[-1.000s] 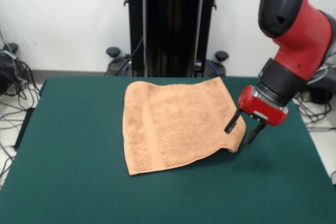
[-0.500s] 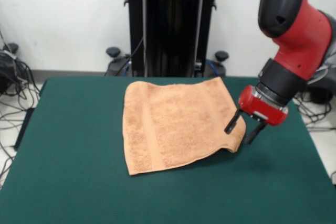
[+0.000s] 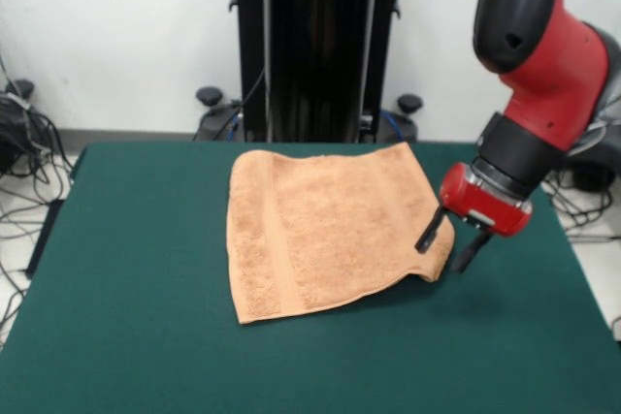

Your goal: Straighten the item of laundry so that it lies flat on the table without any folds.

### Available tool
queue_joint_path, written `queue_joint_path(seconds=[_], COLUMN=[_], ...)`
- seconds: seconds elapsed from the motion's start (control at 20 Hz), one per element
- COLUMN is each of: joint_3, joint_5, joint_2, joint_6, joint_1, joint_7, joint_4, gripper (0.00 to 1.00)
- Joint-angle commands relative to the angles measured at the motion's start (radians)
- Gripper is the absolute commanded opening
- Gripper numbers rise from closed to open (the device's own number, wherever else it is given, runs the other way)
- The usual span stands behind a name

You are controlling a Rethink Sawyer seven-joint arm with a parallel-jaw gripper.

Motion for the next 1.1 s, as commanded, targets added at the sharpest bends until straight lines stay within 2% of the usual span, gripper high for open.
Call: queue_joint_path(seconds=[0.05,1.1], joint_3=[0.16,0.189], joint_5=[0.061,0.065], joint_2=[0.053,0.055], joint_6=[-0.068,-0.105], joint_1=[-0.009,-0.029], joint_7=[0.215,0.197], joint_4=[0.043,0.055], gripper=[1.0,1.0])
